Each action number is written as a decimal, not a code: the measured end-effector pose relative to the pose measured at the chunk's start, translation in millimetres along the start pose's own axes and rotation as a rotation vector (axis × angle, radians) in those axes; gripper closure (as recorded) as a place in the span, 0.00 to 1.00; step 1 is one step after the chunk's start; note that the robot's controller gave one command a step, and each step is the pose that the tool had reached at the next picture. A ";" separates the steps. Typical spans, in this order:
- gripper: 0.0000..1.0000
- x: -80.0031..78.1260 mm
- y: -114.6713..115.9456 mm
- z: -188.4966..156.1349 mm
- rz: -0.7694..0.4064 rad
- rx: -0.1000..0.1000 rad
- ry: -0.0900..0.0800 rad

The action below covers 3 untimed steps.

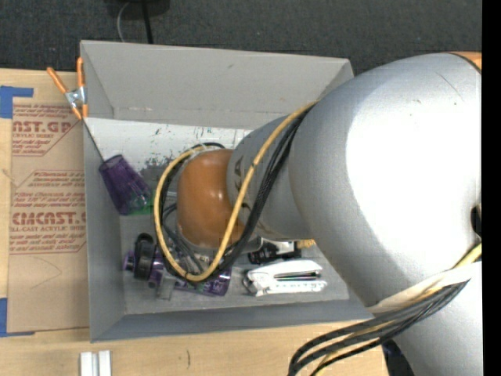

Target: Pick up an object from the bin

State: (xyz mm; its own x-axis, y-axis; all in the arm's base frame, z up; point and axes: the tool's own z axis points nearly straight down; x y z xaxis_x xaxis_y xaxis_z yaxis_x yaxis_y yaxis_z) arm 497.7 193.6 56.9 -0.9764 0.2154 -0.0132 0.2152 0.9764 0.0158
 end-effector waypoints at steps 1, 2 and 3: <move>1.00 0.0 -0.7 -2.7 0.015 -0.001 -0.002; 1.00 0.1 -0.7 -5.3 0.023 -0.001 -0.002; 1.00 2.0 -2.0 -10.6 0.014 0.004 0.005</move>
Offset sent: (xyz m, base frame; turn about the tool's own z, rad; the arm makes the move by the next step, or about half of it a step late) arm 0.0000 -0.0002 0.0131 0.0000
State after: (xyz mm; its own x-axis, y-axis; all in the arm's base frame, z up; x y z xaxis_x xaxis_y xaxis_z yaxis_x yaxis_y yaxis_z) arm 495.1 191.9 67.4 -0.9734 0.2290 -0.0076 0.2289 0.9734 0.0115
